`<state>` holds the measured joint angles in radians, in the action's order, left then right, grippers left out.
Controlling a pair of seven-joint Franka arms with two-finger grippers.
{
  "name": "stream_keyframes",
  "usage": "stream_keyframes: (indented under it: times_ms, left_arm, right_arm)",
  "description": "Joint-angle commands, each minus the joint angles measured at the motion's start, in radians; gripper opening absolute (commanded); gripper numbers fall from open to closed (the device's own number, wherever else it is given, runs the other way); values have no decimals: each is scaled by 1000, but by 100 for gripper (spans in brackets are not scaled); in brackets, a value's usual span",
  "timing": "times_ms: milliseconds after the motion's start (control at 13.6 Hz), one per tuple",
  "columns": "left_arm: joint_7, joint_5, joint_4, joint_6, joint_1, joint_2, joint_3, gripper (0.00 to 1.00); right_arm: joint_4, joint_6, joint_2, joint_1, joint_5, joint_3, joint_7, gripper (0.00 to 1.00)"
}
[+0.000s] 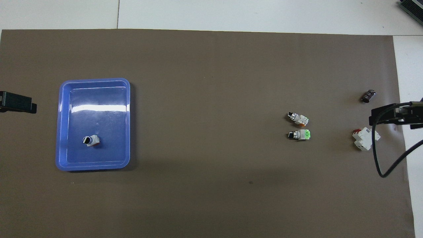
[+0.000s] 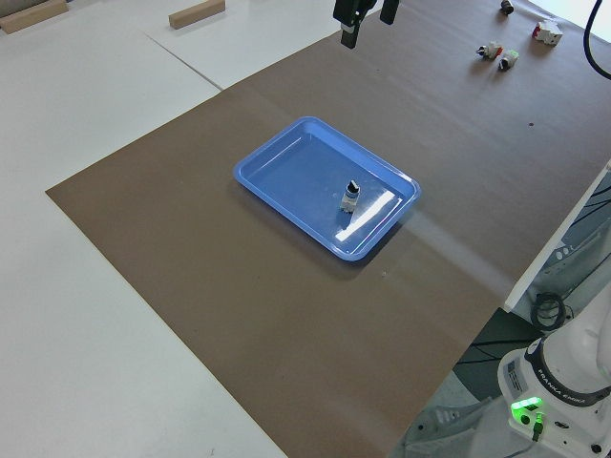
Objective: Turn and place switch with both arms
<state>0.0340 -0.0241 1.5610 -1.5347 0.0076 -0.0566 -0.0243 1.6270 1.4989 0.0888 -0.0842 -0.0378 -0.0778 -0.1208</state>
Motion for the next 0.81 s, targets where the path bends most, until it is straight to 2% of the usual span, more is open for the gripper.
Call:
stream_keyframes:
  times_ms: [0,293,734]
  left_arm:
    - [-9,12,4,18,0,-9,1,99]
    - [-3,12,-1,30,-66,-9,79,99]
    - [-6,19,-1,19,-57,-8,73,100]
  right_arm:
    - [11,1,17,9,18,-2,27,100]
    - [11,1,17,9,18,-2,29,100]
    - [11,0,17,9,18,-3,29,100]
